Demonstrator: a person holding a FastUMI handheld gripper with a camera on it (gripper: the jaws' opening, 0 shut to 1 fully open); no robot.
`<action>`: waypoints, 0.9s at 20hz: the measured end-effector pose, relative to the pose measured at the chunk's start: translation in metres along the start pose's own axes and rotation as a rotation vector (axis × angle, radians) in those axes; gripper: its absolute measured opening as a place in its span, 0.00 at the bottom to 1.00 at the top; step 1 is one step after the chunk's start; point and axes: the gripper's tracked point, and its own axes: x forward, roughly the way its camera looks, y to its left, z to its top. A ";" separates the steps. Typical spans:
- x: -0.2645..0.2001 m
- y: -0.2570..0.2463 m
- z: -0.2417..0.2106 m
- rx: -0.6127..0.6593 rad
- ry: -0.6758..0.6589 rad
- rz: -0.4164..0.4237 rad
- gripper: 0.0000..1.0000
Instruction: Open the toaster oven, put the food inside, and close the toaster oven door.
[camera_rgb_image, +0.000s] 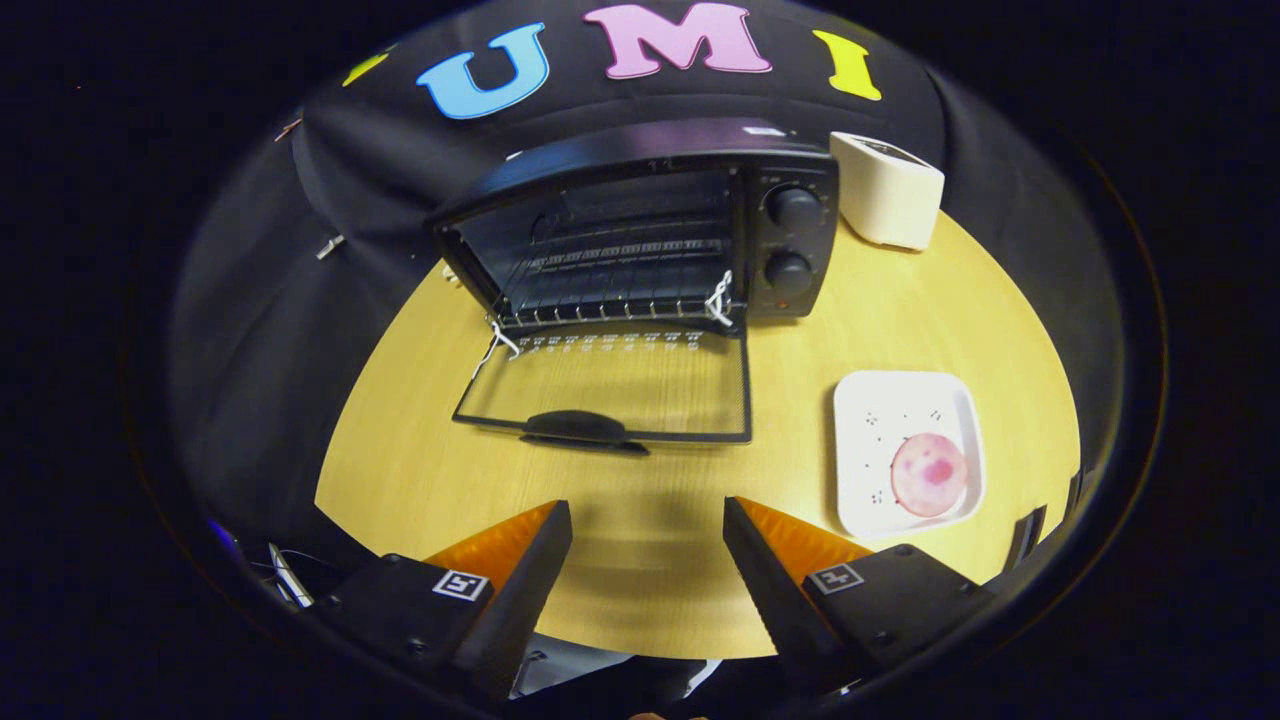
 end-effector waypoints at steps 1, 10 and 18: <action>-0.007 -0.008 0.007 0.004 -0.011 0.000 0.99; -0.040 -0.084 0.027 -0.015 0.014 0.043 0.99; -0.041 -0.172 0.024 0.064 0.064 0.019 0.99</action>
